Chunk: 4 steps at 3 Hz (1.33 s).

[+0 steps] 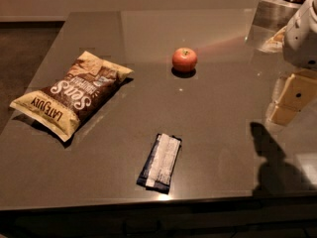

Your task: Move apple near rxbar blueberry

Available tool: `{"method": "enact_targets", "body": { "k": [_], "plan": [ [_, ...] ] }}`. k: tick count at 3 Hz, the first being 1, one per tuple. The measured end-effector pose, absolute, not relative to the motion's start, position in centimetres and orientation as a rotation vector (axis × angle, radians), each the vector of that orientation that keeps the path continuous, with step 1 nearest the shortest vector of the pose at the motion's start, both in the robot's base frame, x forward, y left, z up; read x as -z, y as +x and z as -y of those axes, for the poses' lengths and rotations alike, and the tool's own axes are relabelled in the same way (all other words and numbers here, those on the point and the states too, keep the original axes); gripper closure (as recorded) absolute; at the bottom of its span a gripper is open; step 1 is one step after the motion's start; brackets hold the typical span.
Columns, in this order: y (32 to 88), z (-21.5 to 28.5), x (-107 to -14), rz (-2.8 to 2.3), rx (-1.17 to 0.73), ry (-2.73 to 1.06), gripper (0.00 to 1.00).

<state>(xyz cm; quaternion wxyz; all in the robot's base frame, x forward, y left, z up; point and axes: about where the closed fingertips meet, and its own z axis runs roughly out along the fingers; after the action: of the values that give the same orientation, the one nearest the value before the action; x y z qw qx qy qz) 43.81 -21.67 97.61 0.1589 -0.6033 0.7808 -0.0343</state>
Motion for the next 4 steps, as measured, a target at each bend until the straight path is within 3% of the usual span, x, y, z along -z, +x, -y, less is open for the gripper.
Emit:
{"method": "enact_targets", "body": {
  "k": [2, 4],
  "plan": [
    [44.4, 21.4, -97.9, -2.221, 0.078, -1.717, 0.0],
    [50.2, 19.2, -97.4, -2.212, -0.071, -1.634, 0.0]
  ]
}}
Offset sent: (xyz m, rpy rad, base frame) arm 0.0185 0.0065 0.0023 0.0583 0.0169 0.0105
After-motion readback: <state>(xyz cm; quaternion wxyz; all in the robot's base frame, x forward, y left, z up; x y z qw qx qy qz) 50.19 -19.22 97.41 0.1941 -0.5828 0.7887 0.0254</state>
